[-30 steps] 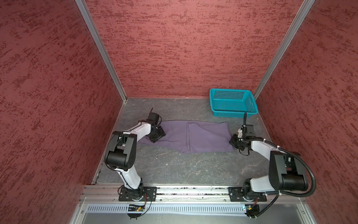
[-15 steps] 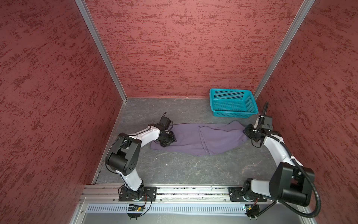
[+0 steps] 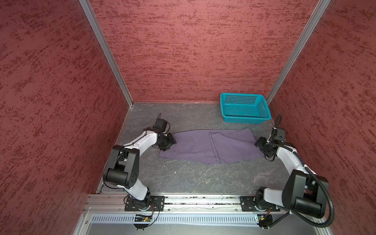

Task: Fold and stack the trousers
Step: Move the trousers to the center of the table, then smooth out the trousers at the center of the table.

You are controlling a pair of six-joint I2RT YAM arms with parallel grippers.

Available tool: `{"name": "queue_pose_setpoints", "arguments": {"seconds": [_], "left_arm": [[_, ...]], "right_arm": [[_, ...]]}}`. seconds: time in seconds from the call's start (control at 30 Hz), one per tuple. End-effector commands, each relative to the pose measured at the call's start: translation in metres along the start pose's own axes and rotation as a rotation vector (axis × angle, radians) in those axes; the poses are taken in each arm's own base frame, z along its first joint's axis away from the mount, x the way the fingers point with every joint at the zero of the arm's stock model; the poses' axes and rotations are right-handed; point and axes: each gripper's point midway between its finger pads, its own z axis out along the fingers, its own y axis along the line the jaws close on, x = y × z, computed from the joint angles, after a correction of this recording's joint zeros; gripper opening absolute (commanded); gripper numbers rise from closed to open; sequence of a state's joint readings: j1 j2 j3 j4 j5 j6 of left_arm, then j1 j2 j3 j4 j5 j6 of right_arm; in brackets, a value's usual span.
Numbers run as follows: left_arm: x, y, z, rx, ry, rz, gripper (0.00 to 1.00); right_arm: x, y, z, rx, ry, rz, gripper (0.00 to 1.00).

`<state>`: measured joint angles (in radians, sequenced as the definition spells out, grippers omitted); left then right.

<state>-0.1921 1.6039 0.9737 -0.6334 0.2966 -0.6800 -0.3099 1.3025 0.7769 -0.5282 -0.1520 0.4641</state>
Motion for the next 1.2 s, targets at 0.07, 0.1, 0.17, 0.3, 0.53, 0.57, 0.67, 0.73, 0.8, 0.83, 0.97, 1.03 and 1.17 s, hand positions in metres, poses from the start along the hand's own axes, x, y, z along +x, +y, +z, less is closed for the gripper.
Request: {"name": "queue_pose_setpoints", "arguments": {"seconds": [0.07, 0.1, 0.17, 0.3, 0.53, 0.57, 0.67, 0.73, 0.8, 0.83, 0.97, 1.03, 1.17], "left_arm": [[0.003, 0.04, 0.005, -0.072, 0.007, -0.045, 0.56], [0.003, 0.042, 0.006, -0.075, 0.009, -0.047, 0.57], [0.003, 0.045, 0.009, -0.085, 0.017, -0.049, 0.56], [0.0, 0.045, 0.014, -0.091, 0.022, -0.048, 0.56], [-0.004, 0.044, 0.018, -0.093, 0.032, -0.042, 0.56], [-0.005, 0.043, 0.018, -0.094, 0.035, -0.04, 0.56], [-0.006, 0.043, 0.019, -0.097, 0.036, -0.038, 0.56], [-0.007, 0.042, 0.021, -0.094, 0.037, -0.039, 0.56], [-0.008, 0.043, 0.021, -0.094, 0.039, -0.04, 0.56], [-0.008, 0.043, 0.021, -0.094, 0.04, -0.041, 0.56], [-0.008, 0.044, 0.021, -0.096, 0.041, -0.04, 0.56], [-0.008, 0.048, 0.022, -0.102, 0.044, -0.043, 0.56], [-0.006, 0.059, 0.022, -0.118, 0.05, -0.06, 0.56]], "right_arm": [[-0.047, 0.025, 0.009, -0.07, -0.085, -0.047, 0.65], [-0.051, 0.033, 0.013, -0.101, -0.083, -0.06, 0.63], [-0.055, 0.043, 0.031, -0.15, -0.056, -0.073, 0.59], [-0.06, 0.06, 0.055, -0.179, -0.034, -0.144, 0.58], [-0.062, 0.078, 0.086, -0.149, -0.01, -0.253, 0.61], [-0.063, 0.08, 0.088, -0.148, -0.008, -0.258, 0.61], [-0.064, 0.085, 0.099, -0.132, 0.002, -0.285, 0.62], [-0.065, 0.086, 0.106, -0.119, 0.008, -0.292, 0.57], [-0.062, 0.085, 0.111, -0.118, 0.02, -0.276, 0.39], [-0.061, 0.083, 0.113, -0.112, 0.023, -0.266, 0.3], [-0.059, 0.069, 0.117, -0.052, 0.018, -0.235, 0.0], [-0.06, 0.061, 0.115, -0.019, 0.007, -0.224, 0.0], [-0.075, 0.036, 0.104, 0.061, -0.05, -0.163, 0.0]]}}
